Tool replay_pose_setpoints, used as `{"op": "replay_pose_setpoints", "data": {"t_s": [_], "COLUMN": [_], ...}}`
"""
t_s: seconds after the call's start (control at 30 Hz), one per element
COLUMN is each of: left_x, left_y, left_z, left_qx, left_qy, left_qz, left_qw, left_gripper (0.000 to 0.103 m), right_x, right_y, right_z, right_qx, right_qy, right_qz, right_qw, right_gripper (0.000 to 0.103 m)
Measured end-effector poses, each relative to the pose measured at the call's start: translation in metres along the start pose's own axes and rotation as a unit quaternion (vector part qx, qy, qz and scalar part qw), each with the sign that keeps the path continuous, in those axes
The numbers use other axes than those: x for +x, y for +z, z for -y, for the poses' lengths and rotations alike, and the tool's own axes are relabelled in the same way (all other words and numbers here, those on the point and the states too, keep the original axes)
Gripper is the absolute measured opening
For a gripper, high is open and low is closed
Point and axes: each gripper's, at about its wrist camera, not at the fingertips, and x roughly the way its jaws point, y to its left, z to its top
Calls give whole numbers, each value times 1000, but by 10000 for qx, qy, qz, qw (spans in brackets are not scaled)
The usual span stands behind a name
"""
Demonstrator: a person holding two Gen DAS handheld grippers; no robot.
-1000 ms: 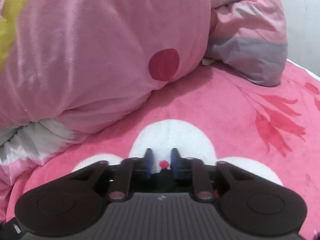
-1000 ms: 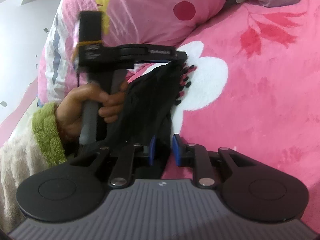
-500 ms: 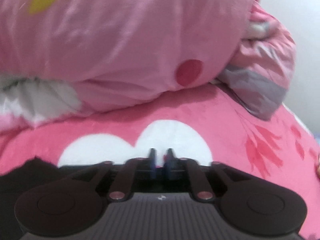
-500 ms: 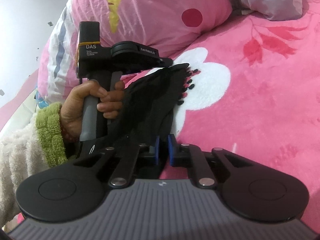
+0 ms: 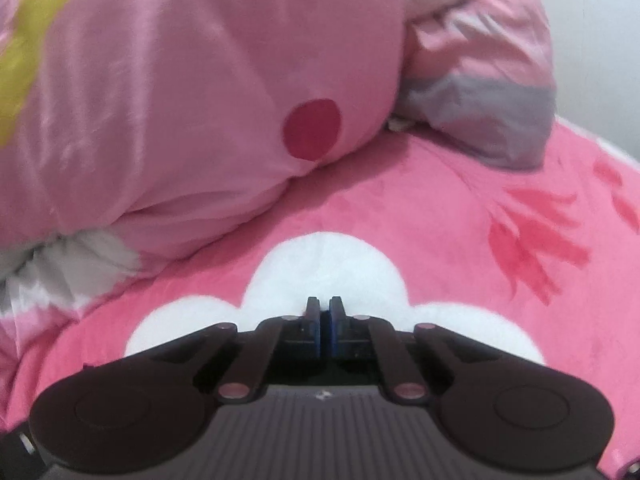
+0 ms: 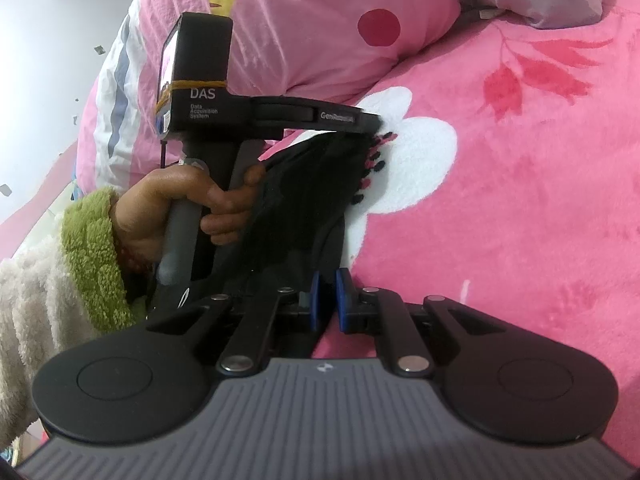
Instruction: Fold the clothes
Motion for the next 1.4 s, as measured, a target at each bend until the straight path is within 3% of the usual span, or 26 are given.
{"op": "replay_pose_setpoints", "data": {"t_s": [0.13, 0.33, 0.47, 0.67, 0.77, 0.9, 1.07, 1.27, 1.4], "left_x": [-17, -19, -10, 13, 18, -2, -49, -63, -52], "left_y": [-6, -15, -16, -16, -15, -8, -4, -24, -41], "left_z": [-27, -63, -70, -57, -56, -66, -91, -108, -103], "left_qx": [-722, -1869, -2202, -1975, -1950, -1998, -1945, -1420, -1256], "left_qy": [-248, -818, -980, -789, -860, -830, -672, -443, -662], "left_qz": [407, 733, 774, 501, 338, 370, 533, -23, -296], "left_qw": [9962, 9762, 9674, 9758, 9764, 9756, 9771, 9889, 9894], "left_gripper": [4, 4, 4, 5, 11, 53, 54, 51, 45], "right_x": [0, 0, -3, -10, -11, -12, -17, -19, -16], "right_y": [0, 0, 0, -1, -1, 0, 1, 2, 2], "right_z": [3, 2, 3, 4, 7, 11, 20, 19, 17], "right_qx": [75, 40, 60, 52, 119, 181, 452, 448, 371], "right_qy": [27, -4, -48, -232, -215, -120, 66, 179, 184], "right_qz": [12, 63, 109, 155, 126, 121, 232, 345, 309], "right_qw": [10000, 10000, 9999, 9996, 9996, 9997, 9987, 9982, 9987], "right_gripper": [8, 8, 8, 5, 5, 7, 8, 8, 9]}}
